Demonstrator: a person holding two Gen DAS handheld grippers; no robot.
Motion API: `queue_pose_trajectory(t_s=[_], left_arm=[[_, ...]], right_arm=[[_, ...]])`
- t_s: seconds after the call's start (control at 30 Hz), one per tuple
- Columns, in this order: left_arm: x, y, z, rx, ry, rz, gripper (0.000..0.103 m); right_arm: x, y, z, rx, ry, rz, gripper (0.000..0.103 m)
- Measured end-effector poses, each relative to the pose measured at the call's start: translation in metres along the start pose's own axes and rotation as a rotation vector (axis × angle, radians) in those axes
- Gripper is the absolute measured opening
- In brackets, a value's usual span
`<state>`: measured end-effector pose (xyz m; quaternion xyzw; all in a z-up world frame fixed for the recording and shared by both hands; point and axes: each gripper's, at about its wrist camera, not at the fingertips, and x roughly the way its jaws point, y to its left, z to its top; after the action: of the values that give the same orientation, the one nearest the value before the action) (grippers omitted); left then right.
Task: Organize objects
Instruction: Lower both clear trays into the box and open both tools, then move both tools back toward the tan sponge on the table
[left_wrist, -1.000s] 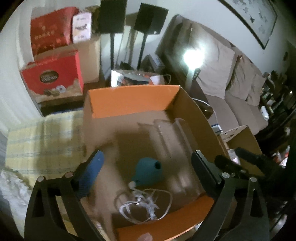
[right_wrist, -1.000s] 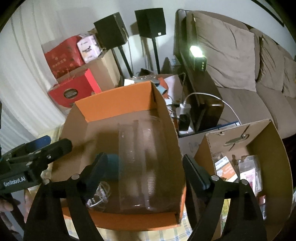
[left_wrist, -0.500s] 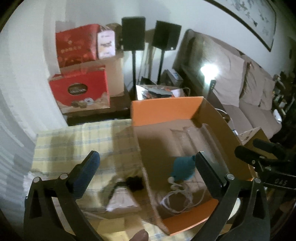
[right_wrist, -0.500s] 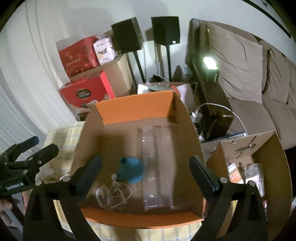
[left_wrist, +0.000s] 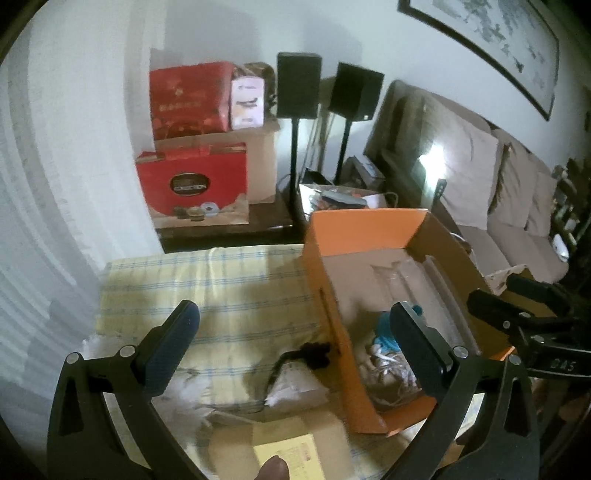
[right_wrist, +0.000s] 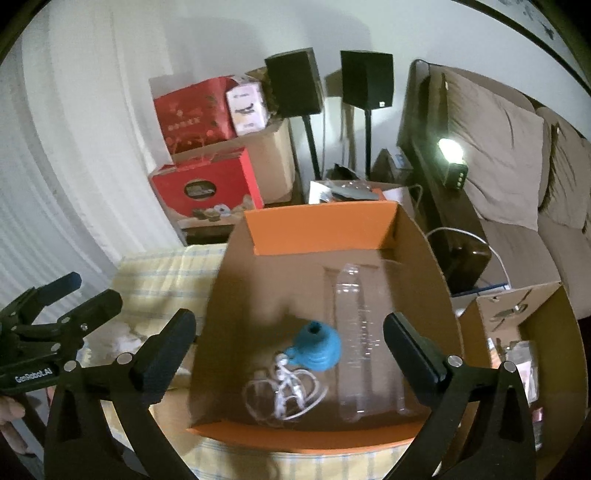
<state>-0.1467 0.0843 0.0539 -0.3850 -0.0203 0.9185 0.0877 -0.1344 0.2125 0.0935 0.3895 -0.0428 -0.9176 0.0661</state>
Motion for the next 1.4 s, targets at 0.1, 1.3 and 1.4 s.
queue_pose_trajectory(t_s=[0.1, 1.3, 1.4], left_arm=[[-0.007, 0.011, -0.003, -0.011, -0.009, 0.007, 0.103], [-0.031, 0.138, -0.075, -0.151, 0.019, 0.052, 0.102], [-0.027, 0.135, -0.088, -0.149, 0.039, 0.032, 0.102]], right_arm=[[-0.001, 0.012, -0.002, -0.02, -0.005, 0.005, 0.102], [0.026, 0.108, -0.039, -0.157, 0.054, 0.171, 0.102], [0.024, 0.107, -0.051, -0.152, 0.056, 0.175, 0.102]])
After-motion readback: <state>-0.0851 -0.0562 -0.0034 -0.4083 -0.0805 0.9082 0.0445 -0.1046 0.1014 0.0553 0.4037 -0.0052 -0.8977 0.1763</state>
